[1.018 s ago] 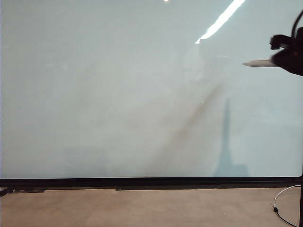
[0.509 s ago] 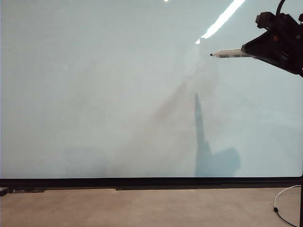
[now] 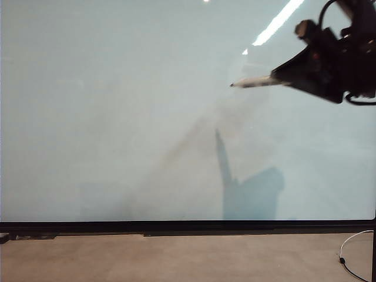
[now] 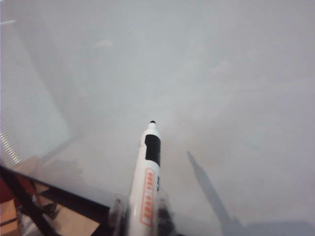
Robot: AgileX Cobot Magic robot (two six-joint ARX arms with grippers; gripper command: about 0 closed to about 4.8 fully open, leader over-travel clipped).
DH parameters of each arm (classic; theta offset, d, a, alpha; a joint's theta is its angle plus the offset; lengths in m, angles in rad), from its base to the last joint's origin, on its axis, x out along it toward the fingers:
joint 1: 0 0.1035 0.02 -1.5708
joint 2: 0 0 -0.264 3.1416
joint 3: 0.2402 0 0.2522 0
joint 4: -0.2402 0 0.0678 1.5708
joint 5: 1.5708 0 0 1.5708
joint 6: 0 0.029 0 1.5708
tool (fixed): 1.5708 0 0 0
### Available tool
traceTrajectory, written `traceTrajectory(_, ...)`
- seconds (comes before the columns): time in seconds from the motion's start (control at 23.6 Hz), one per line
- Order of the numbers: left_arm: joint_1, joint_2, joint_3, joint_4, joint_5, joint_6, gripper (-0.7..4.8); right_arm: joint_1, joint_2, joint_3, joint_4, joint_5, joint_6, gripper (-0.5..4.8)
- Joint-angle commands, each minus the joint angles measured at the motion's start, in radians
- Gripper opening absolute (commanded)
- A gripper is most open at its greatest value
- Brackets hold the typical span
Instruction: Pick up the pen on the shelf to the right of the whiteboard and draw a check mark.
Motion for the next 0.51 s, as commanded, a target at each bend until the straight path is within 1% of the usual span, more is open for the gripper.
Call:
traceTrajectory(0.04, 0.000, 0.001, 0.003, 0.013, 0.001, 0.005, -0.04, 0.032, 0.084, 0.031, 0.097, -0.002, 0.010, -0.06)
traceTrajectory(0.21, 0.000, 0.001, 0.003, 0.013, 0.000, 0.005, -0.04, 0.068, 0.226, 0.070, 0.237, 0.002, 0.035, -0.05)
traceTrajectory(0.42, 0.000, 0.001, 0.003, 0.013, 0.000, 0.005, -0.04, 0.087, 0.299, 0.101, 0.253, -0.001, 0.039, -0.06)
traceTrajectory(0.51, 0.000, 0.001, 0.003, 0.013, 0.001, 0.005, -0.04, 0.087, 0.319, 0.125, 0.254, -0.022, 0.040, -0.05)
